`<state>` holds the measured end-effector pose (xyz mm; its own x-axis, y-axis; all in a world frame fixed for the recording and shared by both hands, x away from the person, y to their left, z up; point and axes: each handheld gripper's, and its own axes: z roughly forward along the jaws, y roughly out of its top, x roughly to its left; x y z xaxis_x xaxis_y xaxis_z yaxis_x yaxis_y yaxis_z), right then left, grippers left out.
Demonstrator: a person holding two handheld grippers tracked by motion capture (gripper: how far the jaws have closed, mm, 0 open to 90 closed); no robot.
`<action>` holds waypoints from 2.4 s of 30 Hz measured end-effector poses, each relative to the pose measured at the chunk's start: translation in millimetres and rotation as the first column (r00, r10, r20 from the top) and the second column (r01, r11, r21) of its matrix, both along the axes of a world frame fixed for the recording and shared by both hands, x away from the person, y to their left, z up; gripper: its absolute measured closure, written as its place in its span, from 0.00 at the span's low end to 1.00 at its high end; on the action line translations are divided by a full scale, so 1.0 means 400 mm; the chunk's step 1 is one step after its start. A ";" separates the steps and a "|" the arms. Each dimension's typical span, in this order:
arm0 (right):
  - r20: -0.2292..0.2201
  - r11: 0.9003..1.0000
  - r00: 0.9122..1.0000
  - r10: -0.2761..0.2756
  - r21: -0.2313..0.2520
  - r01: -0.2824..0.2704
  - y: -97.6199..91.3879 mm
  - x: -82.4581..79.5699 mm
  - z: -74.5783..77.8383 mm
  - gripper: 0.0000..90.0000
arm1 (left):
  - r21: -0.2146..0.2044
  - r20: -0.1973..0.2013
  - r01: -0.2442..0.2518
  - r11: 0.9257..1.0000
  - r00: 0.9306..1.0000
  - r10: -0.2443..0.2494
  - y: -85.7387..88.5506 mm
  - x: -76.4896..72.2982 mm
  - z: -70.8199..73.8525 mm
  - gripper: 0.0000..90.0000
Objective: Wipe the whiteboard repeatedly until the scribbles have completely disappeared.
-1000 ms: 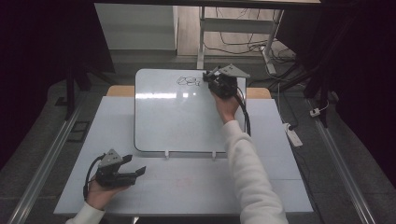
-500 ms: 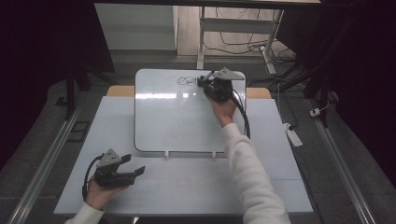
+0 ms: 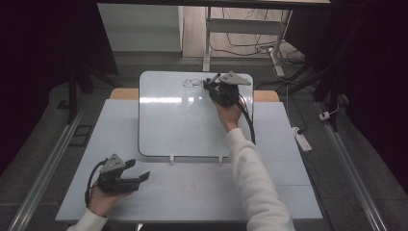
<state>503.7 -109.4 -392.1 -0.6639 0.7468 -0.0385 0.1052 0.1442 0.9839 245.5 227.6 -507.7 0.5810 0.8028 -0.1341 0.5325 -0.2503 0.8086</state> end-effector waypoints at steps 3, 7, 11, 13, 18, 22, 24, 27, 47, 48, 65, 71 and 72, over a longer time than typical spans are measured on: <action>0.014 0.998 0.999 -0.050 0.051 0.049 -0.018 0.019 0.018 0.87 | 0.001 0.000 -0.001 1.000 1.000 0.001 0.000 0.002 -0.001 0.28; -0.006 0.999 0.999 0.040 0.012 -0.040 0.021 0.009 -0.001 0.87 | 0.000 -0.005 -0.002 1.000 1.000 0.002 0.001 0.005 -0.003 0.28; 0.014 0.999 0.999 0.039 -0.022 -0.038 0.024 0.011 0.007 0.87 | 0.004 -0.004 -0.004 1.000 1.000 0.004 0.000 0.002 -0.003 0.28; 0.005 0.998 0.999 -0.035 0.045 0.035 -0.009 0.026 0.017 0.87 | 0.000 -0.001 -0.004 1.000 1.000 0.004 0.000 0.000 -0.001 0.28; -0.024 0.994 0.995 0.101 -0.042 -0.102 0.035 -0.010 -0.014 0.87 | 0.002 -0.007 -0.005 1.000 1.000 0.005 0.002 0.006 -0.004 0.28; 0.012 0.995 0.997 0.080 -0.060 -0.080 0.037 -0.013 -0.018 0.87 | 0.003 -0.004 -0.007 1.000 1.000 0.007 0.000 0.001 -0.003 0.28; 0.013 1.000 1.000 -0.019 0.025 0.019 0.003 0.014 0.005 0.87 | 0.004 0.000 -0.006 1.000 1.000 0.006 -0.001 -0.001 -0.001 0.28; -0.006 0.998 1.000 -0.027 0.063 0.027 0.001 0.019 0.006 0.87 | 0.002 -0.001 -0.003 1.000 1.000 0.003 0.000 0.000 -0.001 0.28; 0.020 1.000 1.000 0.005 0.029 -0.006 0.016 0.032 0.015 0.87 | 0.002 -0.003 -0.006 1.000 1.000 0.006 -0.004 0.000 -0.001 0.28; 0.022 1.000 1.000 0.004 0.026 -0.005 0.017 0.032 0.013 0.87 | 0.003 -0.004 -0.004 1.000 1.000 0.004 -0.004 0.001 -0.001 0.28; 0.013 0.992 0.994 0.108 -0.060 -0.107 0.077 0.010 0.002 0.87 | 0.004 -0.008 -0.005 1.000 1.000 0.005 0.000 0.005 -0.003 0.28; 0.039 0.999 0.998 0.050 -0.023 -0.049 0.055 0.035 0.023 0.87 | 0.005 -0.003 0.000 1.000 1.000 0.000 -0.005 0.003 -0.001 0.28; 0.029 0.999 0.998 0.047 -0.002 -0.047 0.049 0.040 0.024 0.87 | 0.005 -0.003 0.000 1.000 1.000 0.000 -0.005 0.003 -0.001 0.28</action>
